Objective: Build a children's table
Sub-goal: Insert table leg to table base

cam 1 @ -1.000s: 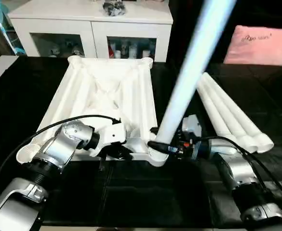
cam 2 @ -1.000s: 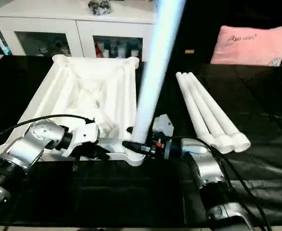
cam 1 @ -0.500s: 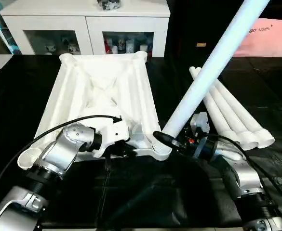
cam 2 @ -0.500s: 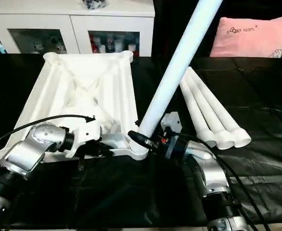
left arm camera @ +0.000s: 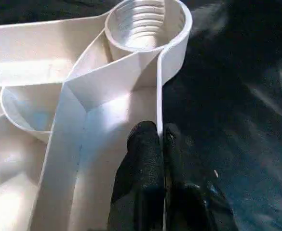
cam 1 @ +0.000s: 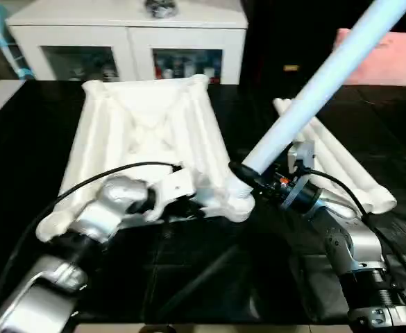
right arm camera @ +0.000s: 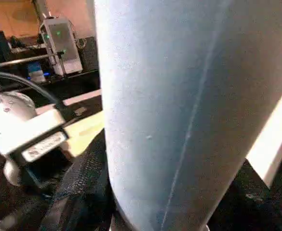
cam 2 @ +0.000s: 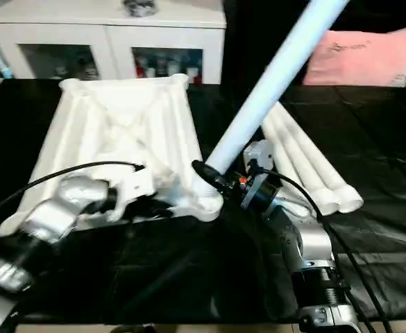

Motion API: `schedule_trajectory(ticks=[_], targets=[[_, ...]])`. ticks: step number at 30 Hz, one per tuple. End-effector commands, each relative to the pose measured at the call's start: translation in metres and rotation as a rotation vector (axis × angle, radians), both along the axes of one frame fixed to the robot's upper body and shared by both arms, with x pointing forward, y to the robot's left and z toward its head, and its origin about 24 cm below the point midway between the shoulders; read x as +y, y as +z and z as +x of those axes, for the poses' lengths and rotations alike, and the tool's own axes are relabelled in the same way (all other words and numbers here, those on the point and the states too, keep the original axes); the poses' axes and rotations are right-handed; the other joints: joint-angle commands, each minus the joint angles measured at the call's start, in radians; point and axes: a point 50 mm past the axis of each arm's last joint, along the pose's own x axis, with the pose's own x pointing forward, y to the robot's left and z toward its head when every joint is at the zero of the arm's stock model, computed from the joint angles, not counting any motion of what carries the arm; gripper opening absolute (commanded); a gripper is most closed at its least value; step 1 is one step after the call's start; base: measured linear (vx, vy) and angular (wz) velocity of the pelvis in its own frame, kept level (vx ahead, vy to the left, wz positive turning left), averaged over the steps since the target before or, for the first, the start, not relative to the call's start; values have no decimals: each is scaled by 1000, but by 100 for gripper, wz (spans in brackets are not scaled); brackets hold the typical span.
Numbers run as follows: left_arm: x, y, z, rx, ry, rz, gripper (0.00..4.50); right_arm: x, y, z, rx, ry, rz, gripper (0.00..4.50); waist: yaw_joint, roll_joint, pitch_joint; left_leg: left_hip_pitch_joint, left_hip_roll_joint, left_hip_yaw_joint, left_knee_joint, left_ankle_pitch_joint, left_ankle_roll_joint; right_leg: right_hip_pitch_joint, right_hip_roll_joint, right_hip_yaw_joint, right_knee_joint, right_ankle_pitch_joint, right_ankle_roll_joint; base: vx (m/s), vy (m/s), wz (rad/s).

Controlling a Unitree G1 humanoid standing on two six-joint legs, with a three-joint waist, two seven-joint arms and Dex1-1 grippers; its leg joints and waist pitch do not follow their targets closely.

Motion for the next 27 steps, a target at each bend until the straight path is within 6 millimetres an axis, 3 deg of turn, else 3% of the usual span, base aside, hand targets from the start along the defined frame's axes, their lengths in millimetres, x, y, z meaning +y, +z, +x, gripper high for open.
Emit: schedule_trajectory(ticks=[1, 5, 14, 19, 27], targets=[[7, -24, -1, 43, 68, 81, 0, -3, 5, 0, 26, 1, 31, 193, -1, -4, -55, 23, 77, -42, -67, -194, 36, 38, -107, 58, -79, -123, -189, 0, 0, 0], [-3, -32, 7, 11, 116, 67, 0, -9, 3, 2, 103, -16, 30, 193, 3, -7, -51, 27, 79, -44, -69, -237, 25, 36, -113, 58, -88, -202, -175, 0, 0, 0], [-13, -46, 8, 18, 160, 51, 0, -16, 9, 7, 86, -64, -23, 193, 3, -18, -40, 39, 78, -51, -76, -323, 0, 27, -128, 62, -120, -478, -102, 0, 0, 0], [-20, -49, 6, 92, 151, 30, 0, -30, 15, 10, 58, -100, -101, 193, 4, -19, -41, 39, 79, -51, -78, -310, 12, 25, -127, 62, -117, -440, -109, 0, 0, 0], [-23, -47, 7, 96, 95, 60, 0, -35, 15, 8, 38, -88, -156, 193, 4, -20, -42, 33, 78, -52, -80, -306, 31, 29, -131, 60, -115, -399, -130, 0, 0, 0]])
